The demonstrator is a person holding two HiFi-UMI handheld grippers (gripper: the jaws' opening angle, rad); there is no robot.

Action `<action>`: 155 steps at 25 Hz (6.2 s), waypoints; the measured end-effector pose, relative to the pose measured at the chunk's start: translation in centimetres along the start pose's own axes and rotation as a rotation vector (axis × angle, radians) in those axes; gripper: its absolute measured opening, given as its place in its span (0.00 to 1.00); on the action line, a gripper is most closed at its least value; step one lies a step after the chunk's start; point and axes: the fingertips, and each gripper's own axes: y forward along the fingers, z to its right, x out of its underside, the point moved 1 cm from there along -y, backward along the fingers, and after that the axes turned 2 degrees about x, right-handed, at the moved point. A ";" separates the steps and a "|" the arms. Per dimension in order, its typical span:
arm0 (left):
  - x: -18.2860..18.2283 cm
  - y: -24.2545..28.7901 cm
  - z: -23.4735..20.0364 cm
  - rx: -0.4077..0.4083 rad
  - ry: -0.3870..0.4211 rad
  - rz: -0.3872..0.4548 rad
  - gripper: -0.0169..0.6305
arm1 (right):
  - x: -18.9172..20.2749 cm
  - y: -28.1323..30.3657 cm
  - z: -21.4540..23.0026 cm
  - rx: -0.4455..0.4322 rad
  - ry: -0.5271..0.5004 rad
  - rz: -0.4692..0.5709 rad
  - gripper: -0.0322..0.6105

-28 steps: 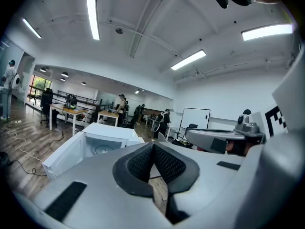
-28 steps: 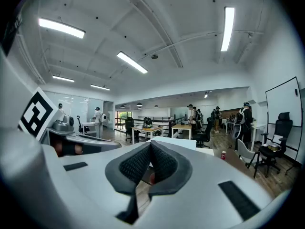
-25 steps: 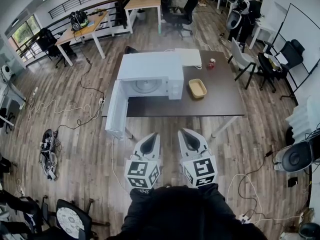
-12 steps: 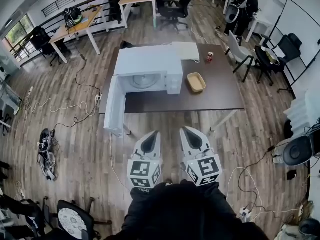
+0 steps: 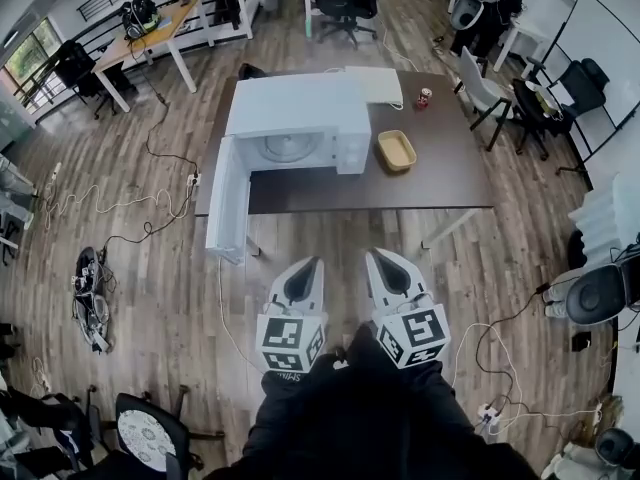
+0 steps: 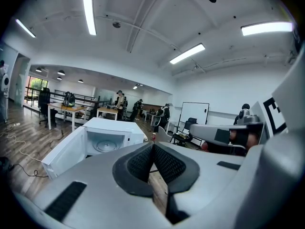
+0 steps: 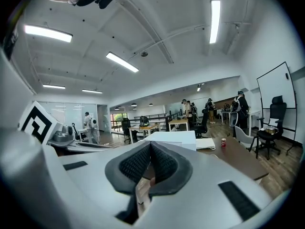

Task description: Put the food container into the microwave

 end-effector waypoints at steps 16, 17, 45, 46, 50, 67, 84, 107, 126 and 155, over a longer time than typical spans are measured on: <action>0.0 17.4 -0.2 0.010 0.027 -0.087 0.08 | 2.8 9.5 13.1 -0.009 0.004 -0.138 0.09; 0.0 19.2 -0.1 0.010 0.025 -0.096 0.08 | 2.8 10.4 14.4 -0.010 0.004 -0.146 0.09; 10.2 44.5 -1.3 0.016 0.002 -0.382 0.08 | 15.9 24.9 35.0 -0.044 0.006 -0.466 0.09; 10.9 45.0 -1.5 0.016 -0.004 -0.396 0.08 | 16.8 25.3 35.3 -0.050 0.006 -0.487 0.09; 14.2 47.1 -2.5 0.017 -0.027 -0.447 0.08 | 21.0 27.8 36.8 -0.075 -0.009 -0.557 0.09; 20.8 49.7 -5.3 0.024 -0.065 -0.569 0.08 | 29.4 33.9 39.3 -0.169 -0.130 -0.730 0.14; 22.2 48.2 -6.8 -0.002 -0.078 -0.605 0.08 | 31.5 35.0 39.1 -0.210 -0.319 -0.824 0.11; 18.4 42.8 -5.3 -0.066 -0.065 -0.496 0.08 | 23.2 28.5 34.9 -0.141 -0.394 -0.679 0.10; 18.5 25.4 -11.5 -0.158 -0.117 -0.418 0.08 | 23.2 18.0 15.7 -0.188 -0.434 -0.688 0.10; 15.2 21.3 -26.8 -0.363 -0.199 -0.362 0.08 | 22.3 33.9 2.0 -0.494 -0.627 -0.605 0.10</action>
